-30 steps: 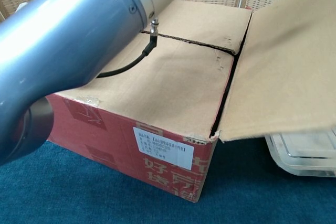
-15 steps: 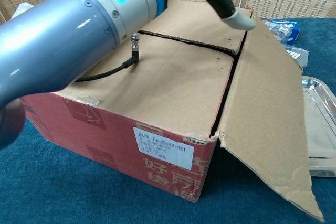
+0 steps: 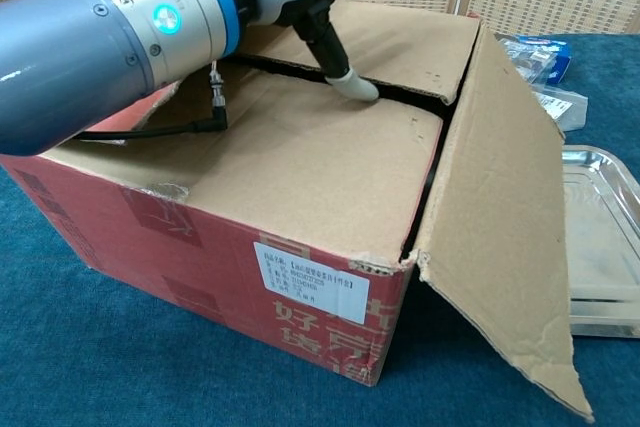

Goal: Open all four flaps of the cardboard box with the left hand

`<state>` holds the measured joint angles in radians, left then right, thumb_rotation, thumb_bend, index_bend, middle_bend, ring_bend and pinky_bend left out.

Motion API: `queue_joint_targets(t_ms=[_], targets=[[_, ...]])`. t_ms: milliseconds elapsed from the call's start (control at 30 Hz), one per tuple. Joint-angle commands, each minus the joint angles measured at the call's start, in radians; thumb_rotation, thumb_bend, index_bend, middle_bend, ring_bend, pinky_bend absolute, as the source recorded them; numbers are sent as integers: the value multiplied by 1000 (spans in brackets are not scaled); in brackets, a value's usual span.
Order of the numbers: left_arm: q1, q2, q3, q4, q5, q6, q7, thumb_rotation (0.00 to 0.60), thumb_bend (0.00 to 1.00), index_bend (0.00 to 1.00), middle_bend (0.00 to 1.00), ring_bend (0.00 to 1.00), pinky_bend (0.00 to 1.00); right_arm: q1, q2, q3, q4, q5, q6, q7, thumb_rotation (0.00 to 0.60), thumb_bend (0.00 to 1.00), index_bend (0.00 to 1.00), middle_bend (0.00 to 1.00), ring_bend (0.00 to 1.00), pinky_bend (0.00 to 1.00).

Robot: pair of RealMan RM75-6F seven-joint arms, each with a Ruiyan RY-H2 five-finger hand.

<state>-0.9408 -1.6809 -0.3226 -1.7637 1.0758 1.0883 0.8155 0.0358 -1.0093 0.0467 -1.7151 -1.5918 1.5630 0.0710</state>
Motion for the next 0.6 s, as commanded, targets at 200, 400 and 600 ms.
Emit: queue_joint_targets(t_ms=[200, 400, 600], targets=[[-2, 62, 31, -29, -52, 16, 62, 600, 102, 0, 0, 0, 0, -1, 4, 0, -1, 0, 1, 11, 600, 0, 0, 0, 0, 208], [9, 141, 30, -85, -107, 53, 103, 600, 102, 0, 0, 0, 0, -2, 8, -3, -3, -4, 2, 19, 600, 0, 0, 0, 0, 211], [1, 197, 32, -119, -116, 58, 119, 600, 101, 0, 0, 0, 0, -3, 7, -3, -5, -5, 2, 17, 600, 0, 0, 0, 0, 213]])
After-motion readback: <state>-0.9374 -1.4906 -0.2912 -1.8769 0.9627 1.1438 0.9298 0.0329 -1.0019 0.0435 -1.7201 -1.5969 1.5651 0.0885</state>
